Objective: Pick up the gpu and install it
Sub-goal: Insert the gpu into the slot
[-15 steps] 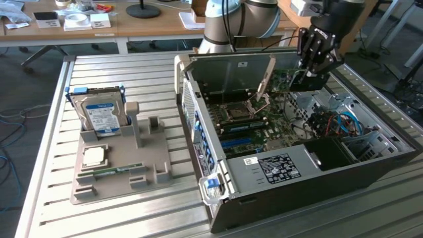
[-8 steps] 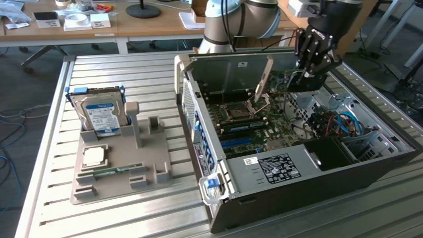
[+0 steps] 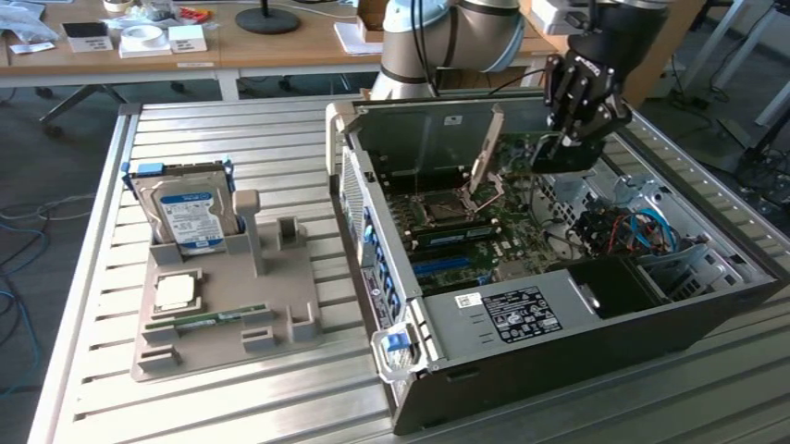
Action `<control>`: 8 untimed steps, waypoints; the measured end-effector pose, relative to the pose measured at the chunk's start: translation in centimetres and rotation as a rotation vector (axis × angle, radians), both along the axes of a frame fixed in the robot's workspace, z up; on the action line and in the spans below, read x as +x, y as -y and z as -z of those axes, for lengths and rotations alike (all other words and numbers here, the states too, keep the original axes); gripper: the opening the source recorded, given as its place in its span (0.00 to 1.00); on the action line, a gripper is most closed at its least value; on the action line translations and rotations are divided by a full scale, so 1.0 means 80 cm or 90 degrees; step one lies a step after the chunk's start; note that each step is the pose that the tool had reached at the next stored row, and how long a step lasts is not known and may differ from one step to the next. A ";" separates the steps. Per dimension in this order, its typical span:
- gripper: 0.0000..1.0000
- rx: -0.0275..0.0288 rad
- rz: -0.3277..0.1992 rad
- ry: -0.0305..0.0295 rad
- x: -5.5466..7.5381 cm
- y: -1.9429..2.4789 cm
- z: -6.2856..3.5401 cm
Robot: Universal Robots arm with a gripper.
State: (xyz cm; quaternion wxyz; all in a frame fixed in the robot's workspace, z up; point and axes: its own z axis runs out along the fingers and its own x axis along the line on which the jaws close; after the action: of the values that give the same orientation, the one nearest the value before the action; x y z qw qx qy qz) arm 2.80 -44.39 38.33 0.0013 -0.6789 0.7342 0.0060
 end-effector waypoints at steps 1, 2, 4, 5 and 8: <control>0.27 -0.0001 -0.001 0.0001 -0.003 0.0000 0.000; 0.27 -0.0001 -0.001 0.0002 -0.005 0.0001 0.001; 0.27 -0.0002 -0.004 0.0007 -0.009 0.0000 0.002; 0.27 -0.0002 -0.005 0.0009 -0.011 0.0000 0.002; 0.27 -0.0001 -0.012 0.0012 -0.014 0.0000 0.004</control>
State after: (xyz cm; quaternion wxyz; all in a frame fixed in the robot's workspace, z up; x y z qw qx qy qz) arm 1.66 -44.39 38.01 0.0018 -0.6857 0.7279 0.0052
